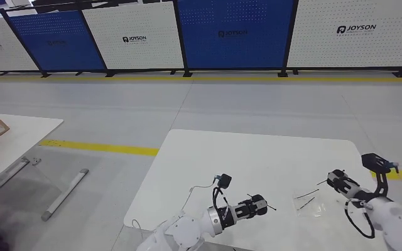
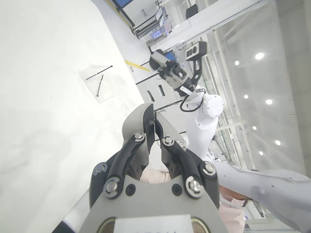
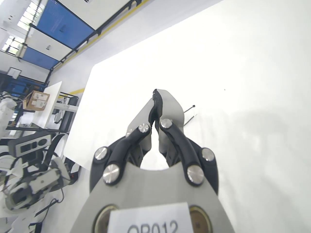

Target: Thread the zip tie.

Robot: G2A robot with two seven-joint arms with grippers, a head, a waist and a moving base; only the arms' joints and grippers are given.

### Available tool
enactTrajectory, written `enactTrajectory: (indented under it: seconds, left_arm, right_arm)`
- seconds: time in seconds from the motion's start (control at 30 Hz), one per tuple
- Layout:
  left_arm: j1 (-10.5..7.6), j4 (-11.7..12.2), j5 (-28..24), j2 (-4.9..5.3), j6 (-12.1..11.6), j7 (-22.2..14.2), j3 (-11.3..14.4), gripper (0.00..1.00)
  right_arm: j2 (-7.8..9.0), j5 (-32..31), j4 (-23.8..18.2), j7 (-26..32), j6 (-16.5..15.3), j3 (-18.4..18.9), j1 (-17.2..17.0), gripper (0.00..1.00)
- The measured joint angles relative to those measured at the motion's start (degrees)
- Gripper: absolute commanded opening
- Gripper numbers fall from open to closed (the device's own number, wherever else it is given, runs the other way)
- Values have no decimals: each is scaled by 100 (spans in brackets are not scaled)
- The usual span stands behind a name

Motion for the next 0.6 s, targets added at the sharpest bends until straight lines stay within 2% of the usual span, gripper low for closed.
enactTrajectory:
  seconds: [0.1,0.2,0.6]
  left_arm:
    - [-162,50,107,-24,189,-39,136,0]
    - [-246,29,208,-42,266,40,215,0]
    - [-243,27,207,-41,263,44,213,0]
  right_arm:
    - [-21,53,-322,-234,-69,46,-256,0]
    - [-23,-14,-422,-161,-104,4,-349,0]
    - [-23,-13,-415,-161,-102,5,-342,0]
